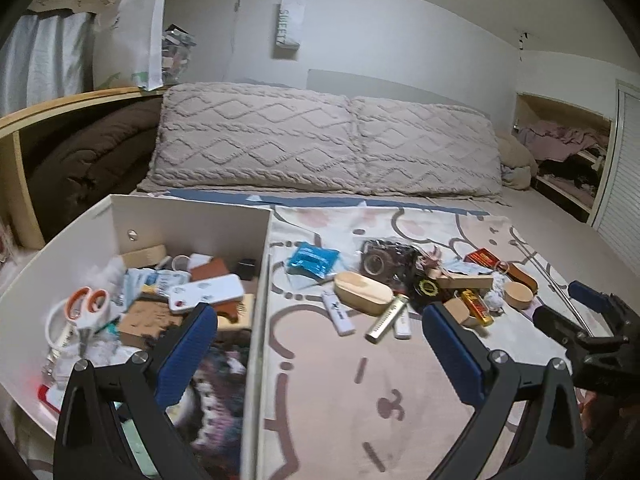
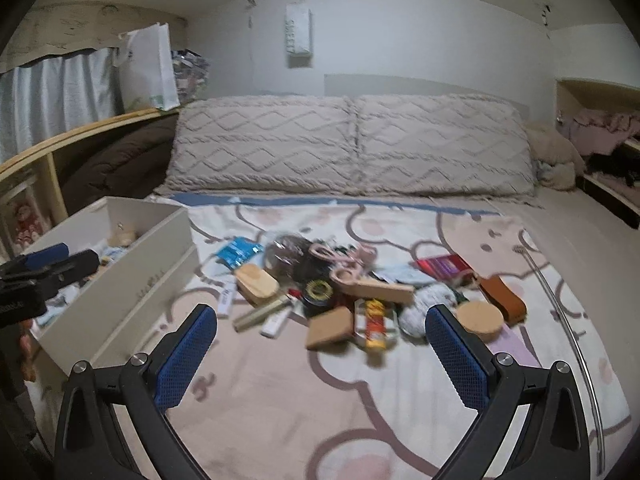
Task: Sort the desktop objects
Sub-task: 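Withdraw both grippers from the white box back over the bed objects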
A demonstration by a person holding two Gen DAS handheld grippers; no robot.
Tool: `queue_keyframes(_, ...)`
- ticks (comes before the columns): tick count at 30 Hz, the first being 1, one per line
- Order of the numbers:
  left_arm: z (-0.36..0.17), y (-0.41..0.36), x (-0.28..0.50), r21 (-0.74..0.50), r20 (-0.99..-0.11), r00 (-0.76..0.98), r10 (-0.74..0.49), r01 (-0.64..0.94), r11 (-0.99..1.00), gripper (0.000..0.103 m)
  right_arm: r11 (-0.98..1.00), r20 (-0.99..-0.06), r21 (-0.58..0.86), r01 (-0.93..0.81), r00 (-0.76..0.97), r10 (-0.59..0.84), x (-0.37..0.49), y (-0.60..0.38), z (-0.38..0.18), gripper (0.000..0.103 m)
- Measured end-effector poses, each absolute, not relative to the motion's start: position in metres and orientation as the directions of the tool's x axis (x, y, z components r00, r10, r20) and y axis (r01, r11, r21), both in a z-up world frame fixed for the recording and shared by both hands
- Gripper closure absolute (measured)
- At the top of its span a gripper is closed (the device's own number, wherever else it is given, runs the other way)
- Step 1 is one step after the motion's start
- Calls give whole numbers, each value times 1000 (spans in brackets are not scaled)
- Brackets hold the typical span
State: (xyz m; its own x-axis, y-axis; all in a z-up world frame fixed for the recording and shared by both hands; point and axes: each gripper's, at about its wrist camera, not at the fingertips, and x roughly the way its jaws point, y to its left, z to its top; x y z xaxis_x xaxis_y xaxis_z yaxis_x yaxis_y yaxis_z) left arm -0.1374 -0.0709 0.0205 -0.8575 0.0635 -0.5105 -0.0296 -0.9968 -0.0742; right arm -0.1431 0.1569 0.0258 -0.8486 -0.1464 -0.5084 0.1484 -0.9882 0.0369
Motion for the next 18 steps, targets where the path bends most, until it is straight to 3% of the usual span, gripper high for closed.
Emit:
queue_keyframes(5,14,-44,-138,-9,-510,-858,61,-66,-998,0,-992,-531,41,121,-838,-124,-141,172,10,0)
queue_keyframes(18,-12,0,-141,-52,-524,-840,141,-133,-990,0,-985,-572,132,110,-803,-167,-132,201,-21,0)
